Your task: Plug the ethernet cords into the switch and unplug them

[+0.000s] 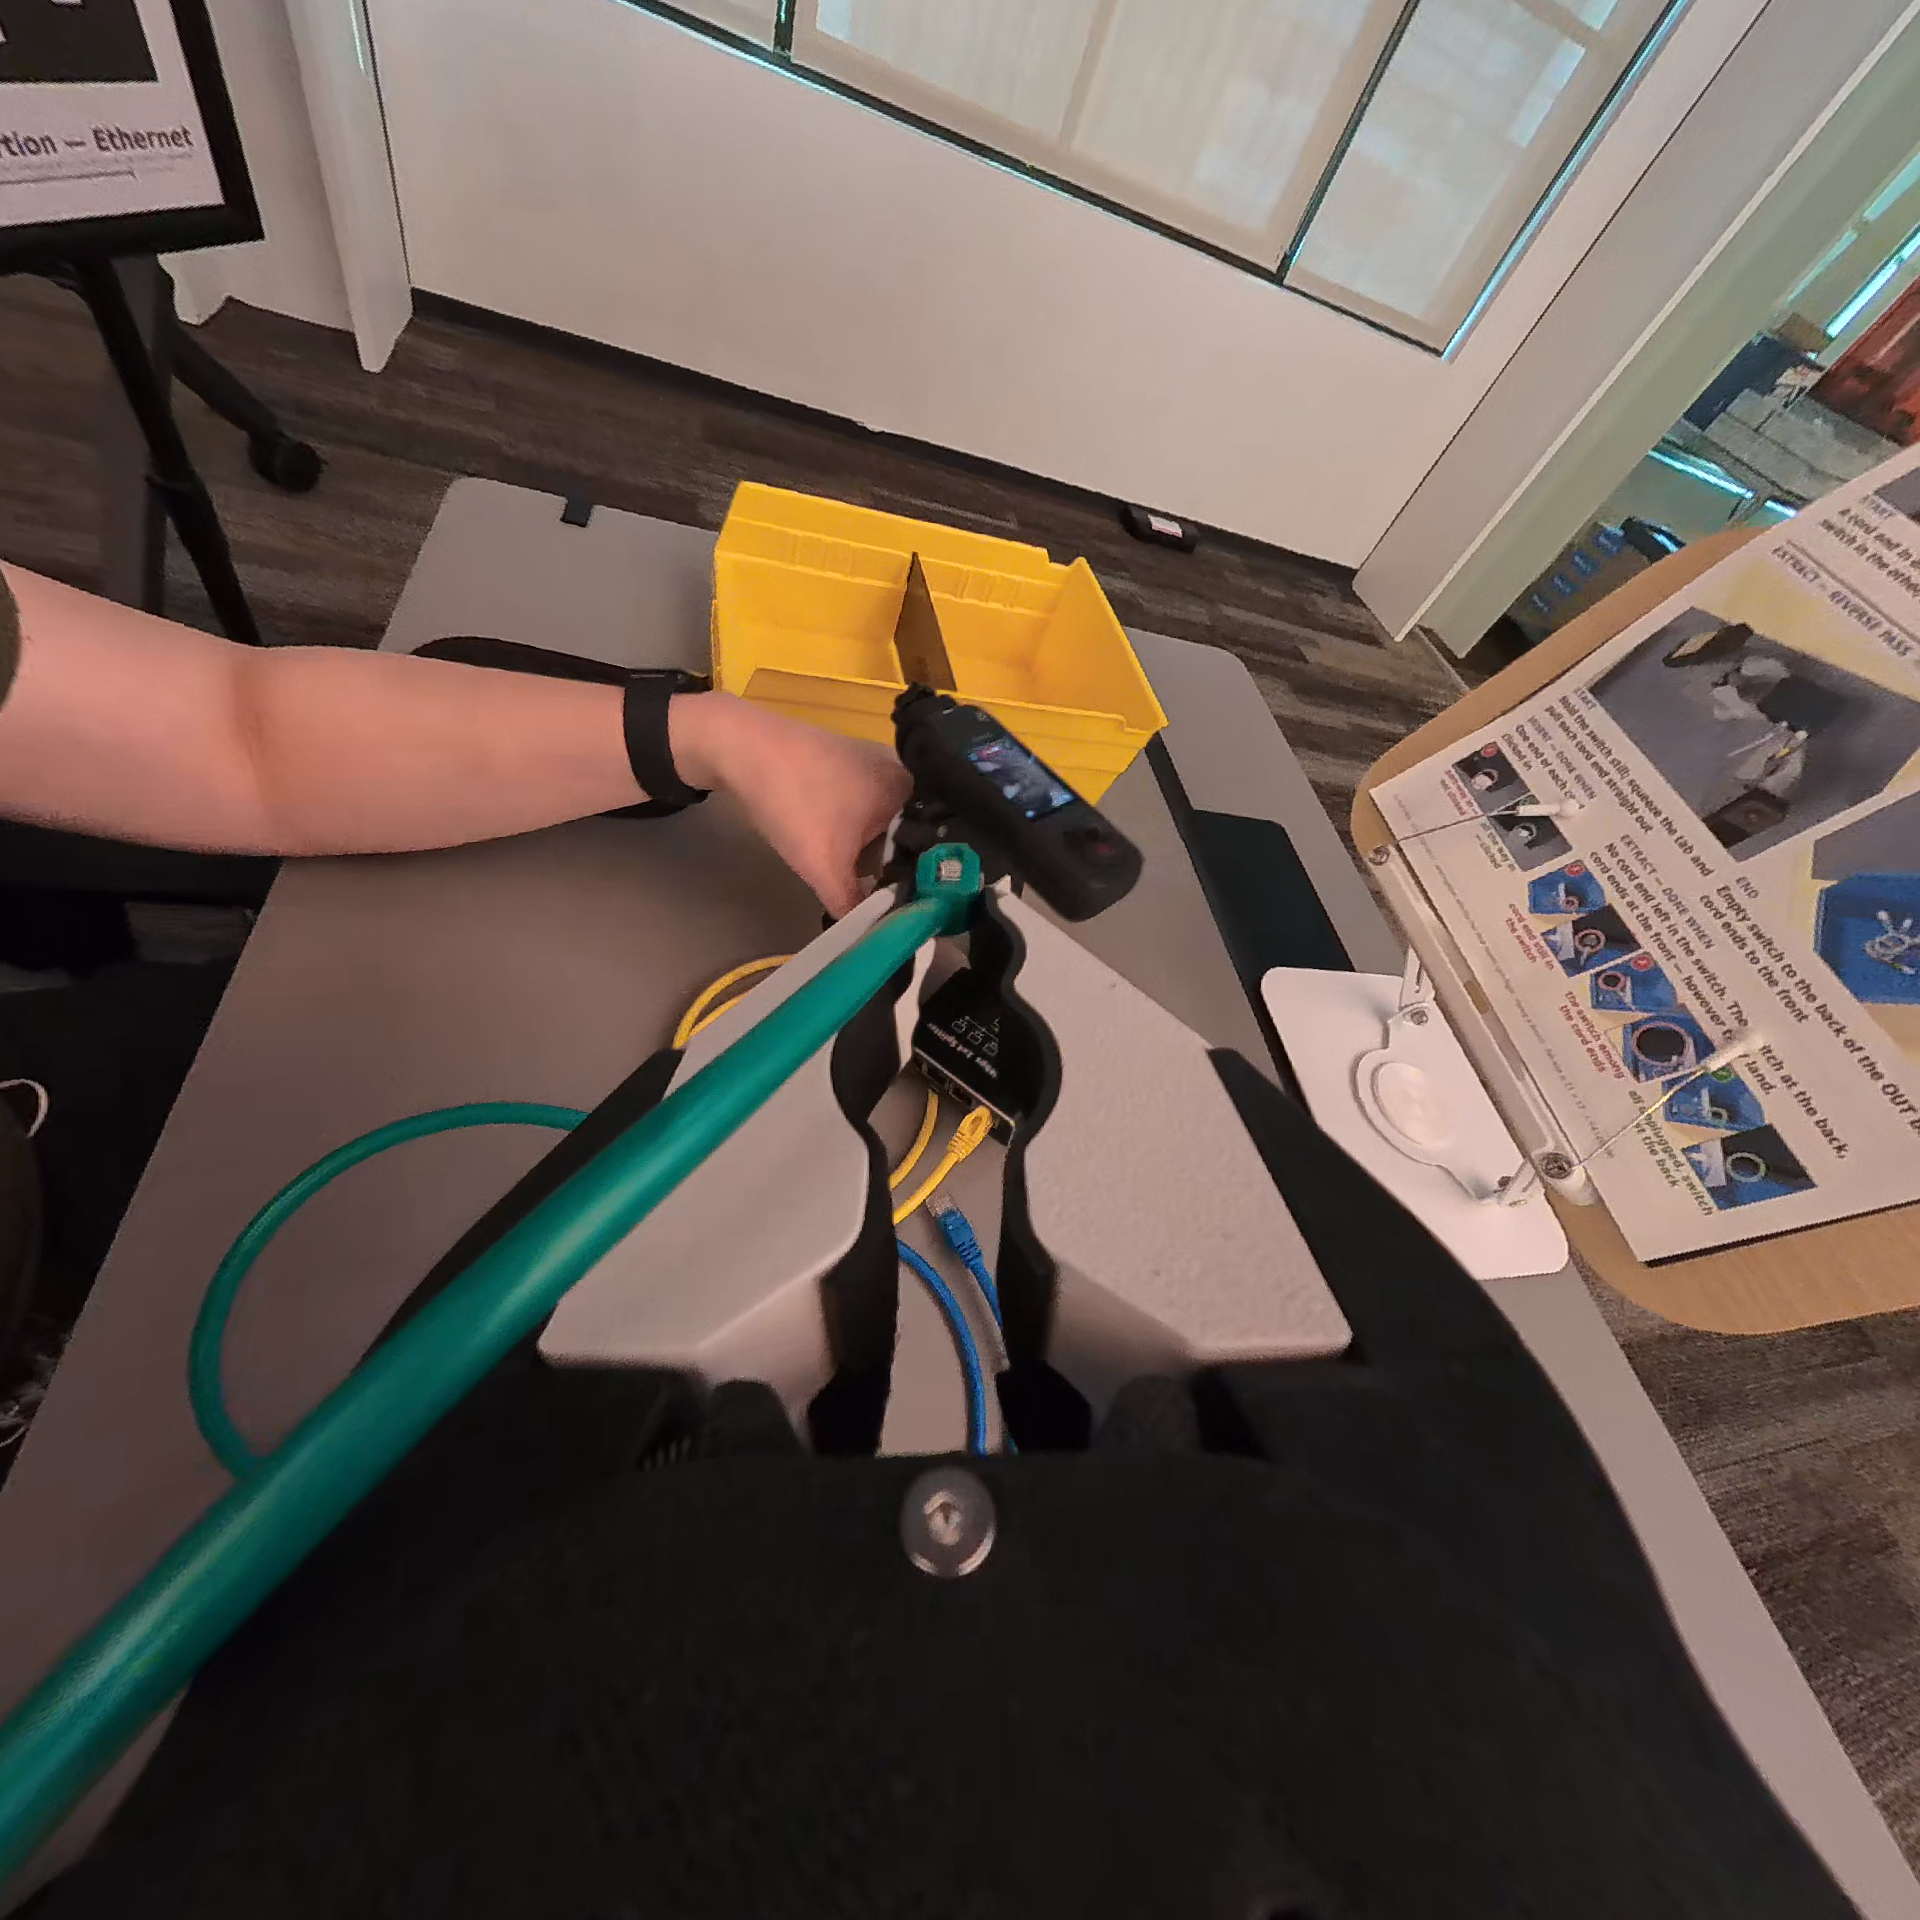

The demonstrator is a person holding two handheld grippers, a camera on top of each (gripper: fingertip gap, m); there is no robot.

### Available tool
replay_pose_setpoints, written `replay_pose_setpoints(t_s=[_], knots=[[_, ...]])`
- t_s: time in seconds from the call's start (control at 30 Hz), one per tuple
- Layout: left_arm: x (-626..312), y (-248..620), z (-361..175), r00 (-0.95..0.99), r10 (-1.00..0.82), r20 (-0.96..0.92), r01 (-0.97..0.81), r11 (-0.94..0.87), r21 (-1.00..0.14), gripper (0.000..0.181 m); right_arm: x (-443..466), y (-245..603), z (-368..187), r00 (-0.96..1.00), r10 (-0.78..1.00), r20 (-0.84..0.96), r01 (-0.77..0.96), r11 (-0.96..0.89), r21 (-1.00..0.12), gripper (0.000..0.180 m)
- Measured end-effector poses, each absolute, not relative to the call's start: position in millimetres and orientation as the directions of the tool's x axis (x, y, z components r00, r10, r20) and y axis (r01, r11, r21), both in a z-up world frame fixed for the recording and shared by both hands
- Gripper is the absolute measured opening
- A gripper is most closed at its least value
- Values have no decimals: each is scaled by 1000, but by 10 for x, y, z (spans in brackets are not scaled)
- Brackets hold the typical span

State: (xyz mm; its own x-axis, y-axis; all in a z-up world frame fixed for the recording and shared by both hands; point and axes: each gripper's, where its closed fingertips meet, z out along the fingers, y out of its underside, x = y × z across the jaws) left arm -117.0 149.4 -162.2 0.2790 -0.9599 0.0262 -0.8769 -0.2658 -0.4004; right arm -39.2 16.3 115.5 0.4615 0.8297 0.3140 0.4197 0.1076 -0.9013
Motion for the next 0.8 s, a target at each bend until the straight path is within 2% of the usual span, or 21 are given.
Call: replay_pose_setpoints(t_s=[0.13,0.2,0.47,0.67,0.8], knots=[[-1182,1512,-1637,247,-967,-61,-891,-202,-407,84,-425,146,1158,457,826,331,433,118,-894,10],[-1185,1524,-1654,254,-967,-33,-893,-221,-392,86,-434,155,1140,458,823,335,443,115,-889,10],[-1134,1545,-1650,231,-973,-9,-915,-214,-341,76,-425,211,1089,463,821,333,457,100,-884,10],[-1106,1655,-1484,352,-902,250,-774,-430,-464,75,-435,378,936,474,828,301,472,50,-880,10],[-1045,1616,-1189,319,-835,449,-644,-538,-543,75,-397,531,821,500,824,265,471,-2,-882,11]])
